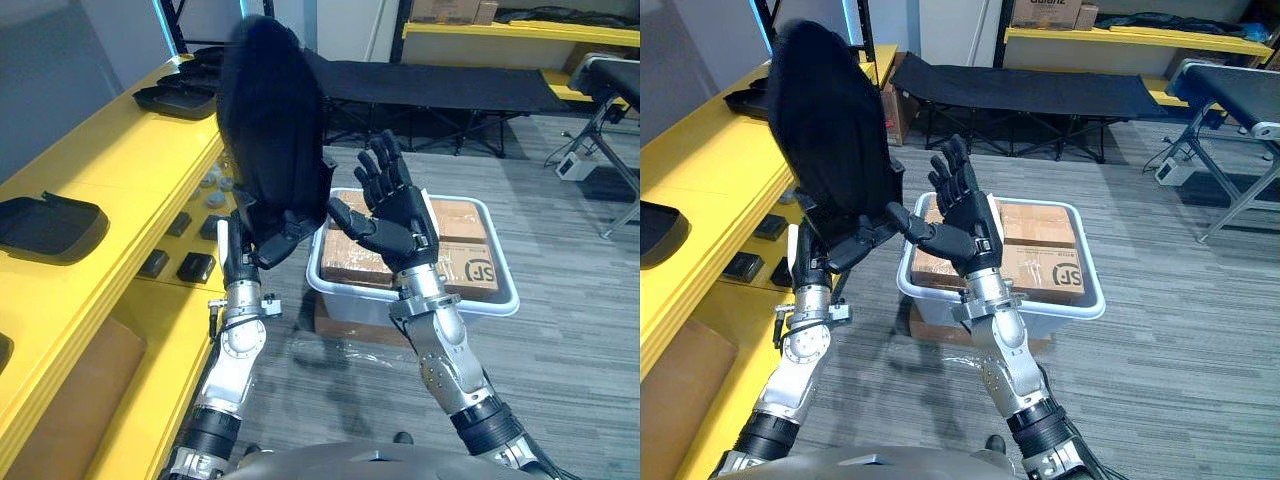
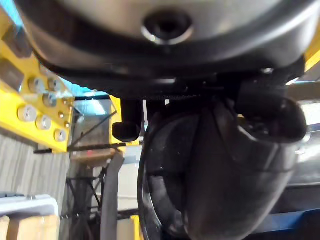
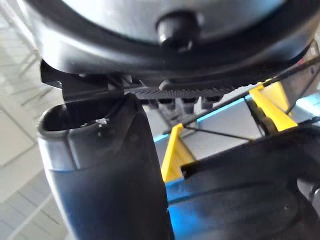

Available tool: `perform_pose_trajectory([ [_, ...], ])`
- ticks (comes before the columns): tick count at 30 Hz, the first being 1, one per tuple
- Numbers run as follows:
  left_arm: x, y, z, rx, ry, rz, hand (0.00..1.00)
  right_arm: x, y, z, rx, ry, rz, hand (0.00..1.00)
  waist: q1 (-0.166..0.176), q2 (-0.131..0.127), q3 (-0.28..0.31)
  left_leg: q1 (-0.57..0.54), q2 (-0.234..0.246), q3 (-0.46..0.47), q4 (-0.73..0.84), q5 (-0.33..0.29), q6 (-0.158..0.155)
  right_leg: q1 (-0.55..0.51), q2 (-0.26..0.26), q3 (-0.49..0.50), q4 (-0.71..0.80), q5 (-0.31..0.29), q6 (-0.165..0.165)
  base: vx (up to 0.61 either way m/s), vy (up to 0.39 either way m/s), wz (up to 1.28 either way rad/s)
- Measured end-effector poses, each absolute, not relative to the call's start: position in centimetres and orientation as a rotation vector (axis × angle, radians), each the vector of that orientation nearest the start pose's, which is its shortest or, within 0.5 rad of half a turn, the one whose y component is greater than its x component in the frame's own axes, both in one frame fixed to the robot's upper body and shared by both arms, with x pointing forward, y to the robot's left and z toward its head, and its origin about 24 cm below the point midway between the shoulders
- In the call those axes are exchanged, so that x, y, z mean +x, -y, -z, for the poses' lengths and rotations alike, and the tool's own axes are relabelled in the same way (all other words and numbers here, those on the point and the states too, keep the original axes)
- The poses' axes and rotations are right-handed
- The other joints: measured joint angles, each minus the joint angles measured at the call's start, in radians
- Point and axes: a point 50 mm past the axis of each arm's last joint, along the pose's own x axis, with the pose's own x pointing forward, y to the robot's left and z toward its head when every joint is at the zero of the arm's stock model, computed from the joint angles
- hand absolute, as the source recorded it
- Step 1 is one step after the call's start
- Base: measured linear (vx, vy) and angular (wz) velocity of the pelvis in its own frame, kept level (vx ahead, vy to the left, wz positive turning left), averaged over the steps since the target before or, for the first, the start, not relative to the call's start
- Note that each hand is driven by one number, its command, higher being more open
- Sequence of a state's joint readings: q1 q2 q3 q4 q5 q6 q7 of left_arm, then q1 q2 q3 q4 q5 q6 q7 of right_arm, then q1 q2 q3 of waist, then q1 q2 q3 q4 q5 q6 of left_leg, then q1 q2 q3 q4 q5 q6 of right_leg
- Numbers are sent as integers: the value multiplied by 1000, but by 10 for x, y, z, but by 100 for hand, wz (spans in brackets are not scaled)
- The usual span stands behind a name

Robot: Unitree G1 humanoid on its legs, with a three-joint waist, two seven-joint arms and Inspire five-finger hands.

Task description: Walk over and take three plastic housings, then place them on the shelf

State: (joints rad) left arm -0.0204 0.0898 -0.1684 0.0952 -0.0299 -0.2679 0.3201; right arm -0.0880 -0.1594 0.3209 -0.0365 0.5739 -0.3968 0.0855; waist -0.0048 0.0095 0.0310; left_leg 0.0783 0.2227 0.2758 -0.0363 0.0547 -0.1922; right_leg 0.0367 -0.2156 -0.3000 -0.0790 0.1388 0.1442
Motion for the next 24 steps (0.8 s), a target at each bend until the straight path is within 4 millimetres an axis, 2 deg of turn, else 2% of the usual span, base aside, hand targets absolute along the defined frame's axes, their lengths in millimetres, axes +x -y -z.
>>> perform_pose_trajectory([
  [10, 248, -134, -51, -190, 198, 41, 0, 252, 117, -92, 385, 376, -327, 100, -3, 18, -3, 0, 0, 1, 1, -1, 1, 1, 0, 0, 0, 0, 0, 0, 0, 0],
  [13, 246, -134, -57, -247, 226, 90, 0, 252, 119, -89, 382, 360, -317, 100, 0, 19, -3, 0, 0, 0, 3, -1, 1, 1, -1, 0, 0, 0, 0, 0, 0, 0],
  [18, 245, -133, -73, -245, 302, 166, 0, 251, 119, -88, 352, 351, -327, 100, 0, 19, -2, -1, 0, 0, 3, -1, 1, 1, -1, 0, 0, 0, 0, 0, 0, 0],
  [24, 243, -130, -78, -233, 328, 240, 0, 252, 117, -85, 336, 326, -345, 100, 0, 21, -3, -1, 0, 0, 3, -1, 1, 1, -1, 0, 0, 0, 0, 0, 0, 0],
])
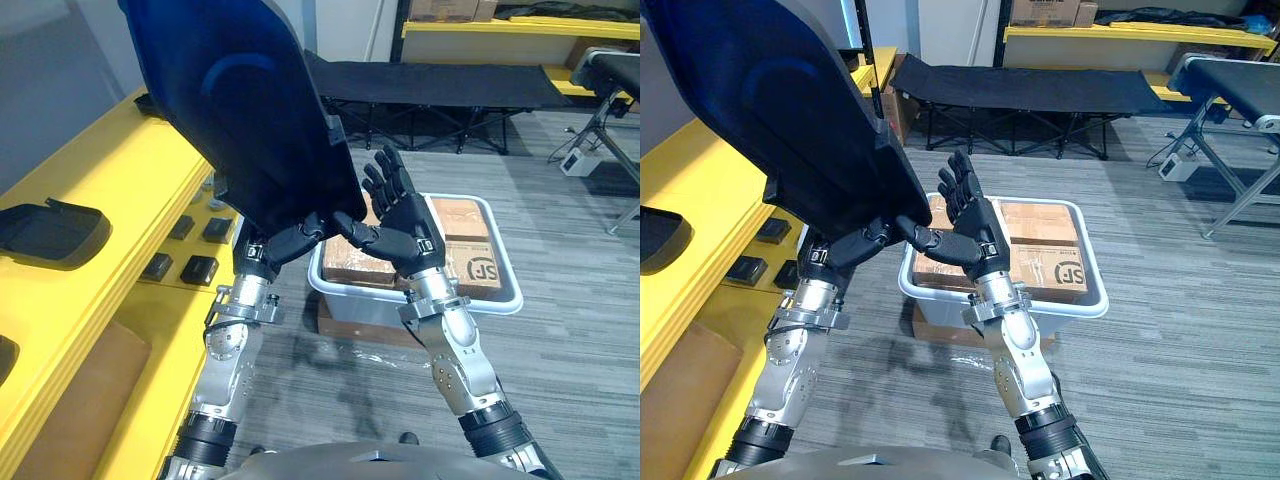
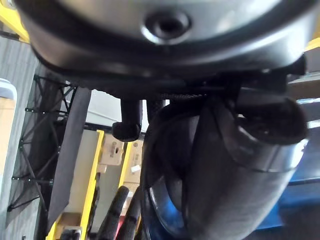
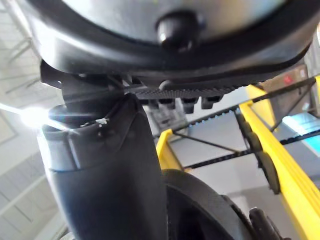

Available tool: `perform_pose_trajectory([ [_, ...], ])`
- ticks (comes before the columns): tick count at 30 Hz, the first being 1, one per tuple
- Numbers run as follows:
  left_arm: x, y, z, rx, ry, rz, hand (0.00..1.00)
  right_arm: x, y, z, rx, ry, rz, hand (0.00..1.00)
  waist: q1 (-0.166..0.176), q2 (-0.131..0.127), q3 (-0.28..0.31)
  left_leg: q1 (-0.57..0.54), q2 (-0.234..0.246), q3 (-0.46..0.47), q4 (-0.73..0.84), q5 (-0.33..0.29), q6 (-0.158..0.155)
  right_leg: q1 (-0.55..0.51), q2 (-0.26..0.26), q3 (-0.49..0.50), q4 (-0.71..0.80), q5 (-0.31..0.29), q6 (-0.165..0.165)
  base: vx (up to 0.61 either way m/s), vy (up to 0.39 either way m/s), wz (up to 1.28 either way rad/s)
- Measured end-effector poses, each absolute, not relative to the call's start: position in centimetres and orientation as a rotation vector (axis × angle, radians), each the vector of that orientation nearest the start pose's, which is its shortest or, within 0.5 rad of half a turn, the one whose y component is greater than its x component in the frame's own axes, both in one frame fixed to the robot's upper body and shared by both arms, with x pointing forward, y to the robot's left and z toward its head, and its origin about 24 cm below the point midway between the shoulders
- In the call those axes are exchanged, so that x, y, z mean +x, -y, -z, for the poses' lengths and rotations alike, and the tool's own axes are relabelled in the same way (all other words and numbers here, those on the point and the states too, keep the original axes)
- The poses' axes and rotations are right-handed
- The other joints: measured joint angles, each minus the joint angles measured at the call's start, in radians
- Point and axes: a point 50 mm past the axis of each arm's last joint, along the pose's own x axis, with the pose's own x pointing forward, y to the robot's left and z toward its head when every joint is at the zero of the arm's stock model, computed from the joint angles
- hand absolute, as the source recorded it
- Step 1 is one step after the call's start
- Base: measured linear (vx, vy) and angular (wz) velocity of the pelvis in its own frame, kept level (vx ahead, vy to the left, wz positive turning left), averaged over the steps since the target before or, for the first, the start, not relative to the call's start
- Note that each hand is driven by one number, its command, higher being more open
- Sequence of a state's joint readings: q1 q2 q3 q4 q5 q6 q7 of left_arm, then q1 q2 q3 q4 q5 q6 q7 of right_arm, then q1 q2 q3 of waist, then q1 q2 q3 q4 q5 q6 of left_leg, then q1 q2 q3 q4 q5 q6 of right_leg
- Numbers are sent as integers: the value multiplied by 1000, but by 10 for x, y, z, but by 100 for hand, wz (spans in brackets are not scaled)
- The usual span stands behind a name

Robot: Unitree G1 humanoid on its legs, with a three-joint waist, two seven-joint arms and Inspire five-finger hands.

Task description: Walk over and take three plastic housings, then place them on the shelf

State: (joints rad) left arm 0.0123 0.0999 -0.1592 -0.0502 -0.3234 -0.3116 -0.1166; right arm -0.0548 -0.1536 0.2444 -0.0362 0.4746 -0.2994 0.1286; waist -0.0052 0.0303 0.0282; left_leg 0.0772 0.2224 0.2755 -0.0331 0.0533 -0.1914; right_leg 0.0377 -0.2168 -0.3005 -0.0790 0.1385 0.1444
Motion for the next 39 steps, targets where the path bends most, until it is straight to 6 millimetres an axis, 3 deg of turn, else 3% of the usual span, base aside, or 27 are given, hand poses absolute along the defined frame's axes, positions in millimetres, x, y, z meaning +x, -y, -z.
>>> perform_pose_trajectory([
  [16, 240, -121, -82, -46, 329, 341, 0, 250, 109, -84, 282, 322, -397, 100, 2, 0, 0, -3, 0, -3, 0, 0, 0, -1, 0, -4, 0, 0, 0, 0, 0, 0],
  [17, 240, -120, -82, -42, 328, 346, 0, 249, 108, -84, 282, 321, -404, 0, 1, 0, 0, -3, 0, -3, 0, 0, 0, -1, 0, -4, 0, 0, 0, 0, 0, 0],
  [39, 233, -119, -70, -14, 268, 343, 0, 252, 100, -86, 233, 298, -469, 0, 4, 1, -2, -19, 1, -19, 11, 0, 0, -1, -1, -15, 0, 1, 0, 0, 0, 1],
])
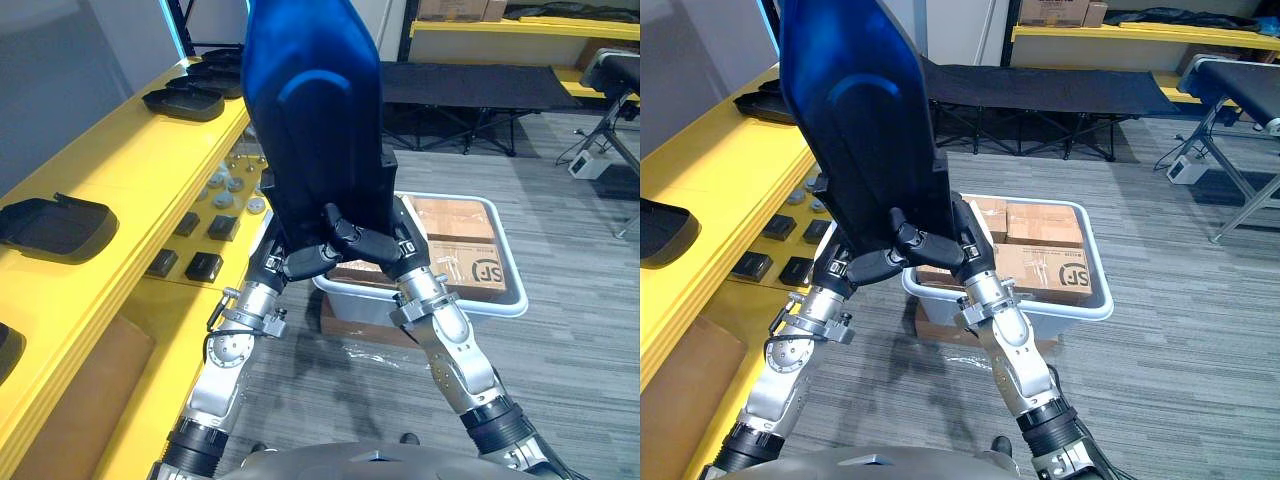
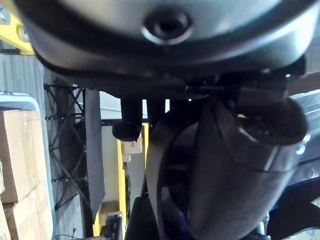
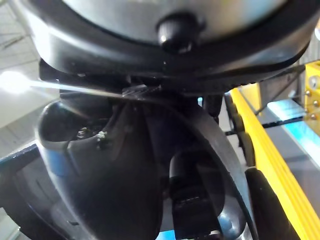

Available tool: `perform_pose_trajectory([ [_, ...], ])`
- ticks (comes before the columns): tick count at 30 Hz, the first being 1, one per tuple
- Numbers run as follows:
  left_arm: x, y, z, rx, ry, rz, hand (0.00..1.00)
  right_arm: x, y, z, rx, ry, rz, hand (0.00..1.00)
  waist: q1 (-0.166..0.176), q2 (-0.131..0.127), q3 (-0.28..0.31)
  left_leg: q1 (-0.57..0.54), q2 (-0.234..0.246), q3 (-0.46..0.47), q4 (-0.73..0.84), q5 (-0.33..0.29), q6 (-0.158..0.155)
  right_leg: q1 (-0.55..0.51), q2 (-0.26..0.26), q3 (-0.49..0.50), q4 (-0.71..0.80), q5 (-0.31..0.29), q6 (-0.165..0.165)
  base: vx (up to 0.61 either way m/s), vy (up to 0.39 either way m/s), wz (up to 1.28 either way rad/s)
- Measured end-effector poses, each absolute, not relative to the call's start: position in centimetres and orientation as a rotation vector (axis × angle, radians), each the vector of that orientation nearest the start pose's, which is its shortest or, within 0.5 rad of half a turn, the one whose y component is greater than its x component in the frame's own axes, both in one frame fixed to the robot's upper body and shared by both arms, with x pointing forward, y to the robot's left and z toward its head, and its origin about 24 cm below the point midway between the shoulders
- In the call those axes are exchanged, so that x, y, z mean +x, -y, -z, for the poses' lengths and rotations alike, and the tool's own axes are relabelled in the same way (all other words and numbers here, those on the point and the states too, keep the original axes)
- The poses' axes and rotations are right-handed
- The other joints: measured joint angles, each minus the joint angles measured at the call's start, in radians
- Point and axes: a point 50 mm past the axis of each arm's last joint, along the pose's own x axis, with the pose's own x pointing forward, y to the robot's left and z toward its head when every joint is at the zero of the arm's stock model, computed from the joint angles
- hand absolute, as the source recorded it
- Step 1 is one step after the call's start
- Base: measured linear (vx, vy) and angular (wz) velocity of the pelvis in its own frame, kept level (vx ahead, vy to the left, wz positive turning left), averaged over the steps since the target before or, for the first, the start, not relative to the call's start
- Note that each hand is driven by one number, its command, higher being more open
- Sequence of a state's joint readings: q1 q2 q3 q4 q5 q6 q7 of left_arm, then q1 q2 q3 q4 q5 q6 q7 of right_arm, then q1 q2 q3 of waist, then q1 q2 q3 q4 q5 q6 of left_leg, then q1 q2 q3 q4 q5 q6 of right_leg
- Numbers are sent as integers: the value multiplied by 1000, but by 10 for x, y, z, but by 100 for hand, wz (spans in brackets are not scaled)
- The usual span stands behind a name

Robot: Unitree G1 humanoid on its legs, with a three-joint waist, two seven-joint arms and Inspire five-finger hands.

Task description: Walk over and take three plastic housings, then place them on the shelf

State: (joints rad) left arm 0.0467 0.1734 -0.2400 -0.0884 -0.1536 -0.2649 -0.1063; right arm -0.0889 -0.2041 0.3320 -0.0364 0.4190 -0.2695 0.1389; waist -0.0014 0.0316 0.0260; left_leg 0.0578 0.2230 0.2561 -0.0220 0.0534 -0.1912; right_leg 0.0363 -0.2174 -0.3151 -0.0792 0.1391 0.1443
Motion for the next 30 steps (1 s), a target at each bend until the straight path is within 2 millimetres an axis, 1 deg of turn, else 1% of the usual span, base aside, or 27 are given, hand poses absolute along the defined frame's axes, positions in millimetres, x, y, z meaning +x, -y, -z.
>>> perform_pose_trajectory([
  [3, 233, -119, -69, -14, 261, 343, 0, 252, 100, -85, 232, 293, -469, 0, 0, 1, -1, -1, 0, -1, 0, 0, 0, -1, 0, 0, 0, 0, 0, 0, 0, 0],
  [4, 233, -119, -68, -15, 259, 342, 100, 252, 100, -85, 231, 290, -469, 0, 0, 2, -1, -2, 0, -1, 0, 0, 0, -1, 0, -1, 0, 0, 0, 0, 0, 0],
  [9, 233, -120, -66, -6, 238, 362, 100, 252, 102, -85, 219, 286, -463, 0, -1, 5, -4, -10, 0, -5, 2, 0, 0, -5, 0, -3, 0, 1, 1, 0, 0, 0],
  [12, 231, -122, -57, 31, 181, 411, 100, 252, 108, -82, 164, 266, -461, 0, 0, 13, -9, -12, 0, -7, 2, 0, 0, -5, 0, -4, 0, 1, 1, 0, 0, 0],
  [16, 227, -127, -47, 53, 112, 427, 100, 251, 108, -80, 105, 261, -446, 0, -3, 23, -17, -12, 0, -7, 2, 0, 0, -6, 0, -4, 0, 1, 1, 0, 0, 0],
  [30, 226, -136, -45, 58, 69, 480, 100, 251, 108, -78, 67, 258, -433, 0, -2, 33, -23, -13, 0, -9, 2, 1, 1, -5, 0, -5, 0, 1, 1, 0, 0, 0],
])
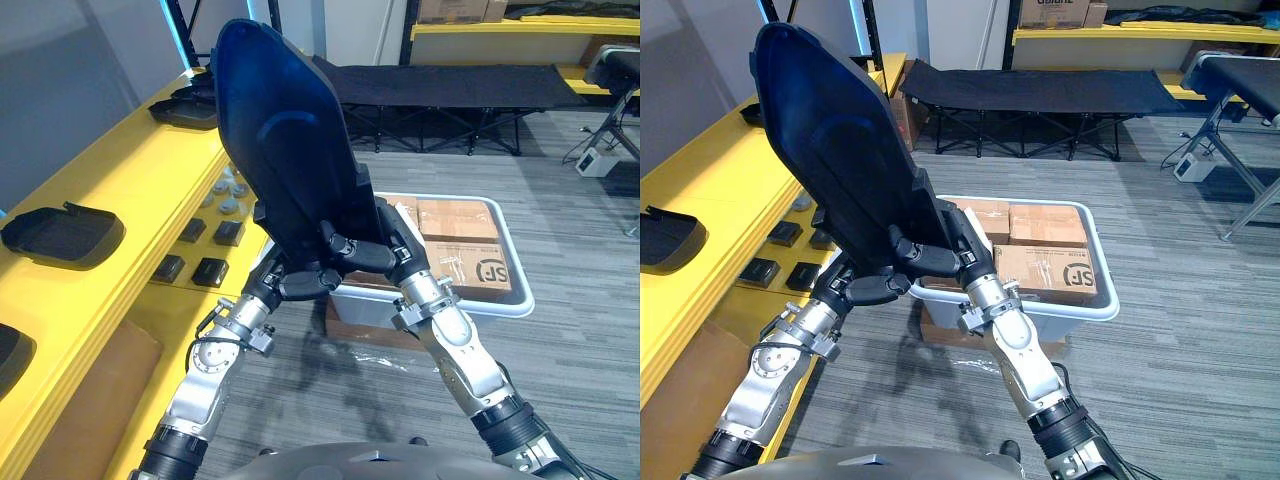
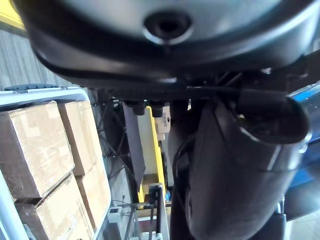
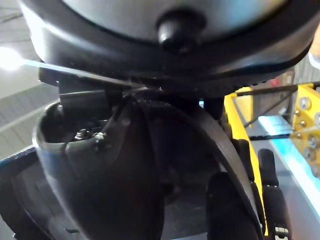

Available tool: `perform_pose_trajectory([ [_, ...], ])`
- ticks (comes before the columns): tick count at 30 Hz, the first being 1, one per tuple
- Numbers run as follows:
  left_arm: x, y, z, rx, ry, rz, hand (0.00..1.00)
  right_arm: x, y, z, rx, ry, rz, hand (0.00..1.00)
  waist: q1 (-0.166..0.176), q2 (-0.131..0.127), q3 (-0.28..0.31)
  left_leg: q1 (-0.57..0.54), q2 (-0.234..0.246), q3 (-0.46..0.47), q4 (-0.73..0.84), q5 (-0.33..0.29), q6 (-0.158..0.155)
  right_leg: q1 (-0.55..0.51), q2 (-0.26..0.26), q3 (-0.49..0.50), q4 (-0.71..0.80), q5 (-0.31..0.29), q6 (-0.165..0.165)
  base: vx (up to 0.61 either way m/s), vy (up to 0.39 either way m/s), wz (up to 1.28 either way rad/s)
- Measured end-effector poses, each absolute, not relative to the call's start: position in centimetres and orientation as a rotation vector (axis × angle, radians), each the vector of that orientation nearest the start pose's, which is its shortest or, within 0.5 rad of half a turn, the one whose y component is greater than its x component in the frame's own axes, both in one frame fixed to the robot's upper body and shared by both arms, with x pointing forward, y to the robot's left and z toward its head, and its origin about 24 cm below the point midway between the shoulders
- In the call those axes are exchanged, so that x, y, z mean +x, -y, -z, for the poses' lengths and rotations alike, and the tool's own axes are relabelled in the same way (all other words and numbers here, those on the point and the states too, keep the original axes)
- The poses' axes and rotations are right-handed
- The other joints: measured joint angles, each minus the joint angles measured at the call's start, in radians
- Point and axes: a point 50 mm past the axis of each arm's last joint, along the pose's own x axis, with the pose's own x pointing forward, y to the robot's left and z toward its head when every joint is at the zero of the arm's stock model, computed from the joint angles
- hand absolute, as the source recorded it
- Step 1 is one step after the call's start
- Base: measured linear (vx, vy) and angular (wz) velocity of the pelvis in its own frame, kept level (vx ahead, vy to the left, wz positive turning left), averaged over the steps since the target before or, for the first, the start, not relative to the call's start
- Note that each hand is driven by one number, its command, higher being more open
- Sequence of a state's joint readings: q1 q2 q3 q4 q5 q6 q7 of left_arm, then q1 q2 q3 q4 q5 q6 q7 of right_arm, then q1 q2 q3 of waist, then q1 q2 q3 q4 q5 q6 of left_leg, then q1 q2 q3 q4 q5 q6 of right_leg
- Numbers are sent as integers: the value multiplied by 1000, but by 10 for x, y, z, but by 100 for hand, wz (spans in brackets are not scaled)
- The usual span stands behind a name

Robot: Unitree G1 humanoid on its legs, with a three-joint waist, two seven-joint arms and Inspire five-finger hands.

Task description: Walk over and take three plastic housings, then place them on the shelf

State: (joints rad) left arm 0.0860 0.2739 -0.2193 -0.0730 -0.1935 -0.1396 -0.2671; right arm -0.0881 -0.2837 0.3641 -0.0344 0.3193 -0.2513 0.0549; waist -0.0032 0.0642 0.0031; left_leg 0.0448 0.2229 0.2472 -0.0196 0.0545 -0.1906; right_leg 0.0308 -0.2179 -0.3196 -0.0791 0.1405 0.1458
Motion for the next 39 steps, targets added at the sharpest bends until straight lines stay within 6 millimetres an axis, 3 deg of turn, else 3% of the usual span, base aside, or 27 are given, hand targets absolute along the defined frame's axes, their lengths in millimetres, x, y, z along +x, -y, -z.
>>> perform_pose_trajectory([
  [5, 226, -138, -46, 66, 64, 477, 100, 251, 108, -78, 65, 258, -438, 0, 1, 2, 1, 0, 0, -3, 0, 0, 0, 2, 0, -2, 0, 0, 0, 0, 0, 0],
  [6, 227, -140, -46, 70, 66, 469, 0, 251, 108, -78, 64, 258, -439, 0, 2, 3, 1, 0, 0, -3, 0, 0, 0, 2, 0, -2, 0, 0, 0, 0, 0, 0],
  [16, 221, -142, -41, -48, 75, 439, 0, 252, 106, -81, 77, 274, -427, 0, 1, 16, 7, 0, 0, -4, 0, 0, 0, 4, 0, -4, 0, 0, 0, 0, 0, 0],
  [20, 224, -142, -37, -106, 75, 354, 0, 249, 93, -81, 94, 285, -461, 0, 0, 15, 9, 0, 0, -4, 0, 0, 0, 3, 0, -4, 0, -1, 0, 0, 0, 0],
  [39, 224, -138, -42, -77, 120, 317, 0, 251, 92, -85, 118, 304, -460, 0, 25, -7, 24, 0, 0, -5, -1, -1, 0, 3, 0, -6, 0, -2, -1, 0, 0, 0],
])
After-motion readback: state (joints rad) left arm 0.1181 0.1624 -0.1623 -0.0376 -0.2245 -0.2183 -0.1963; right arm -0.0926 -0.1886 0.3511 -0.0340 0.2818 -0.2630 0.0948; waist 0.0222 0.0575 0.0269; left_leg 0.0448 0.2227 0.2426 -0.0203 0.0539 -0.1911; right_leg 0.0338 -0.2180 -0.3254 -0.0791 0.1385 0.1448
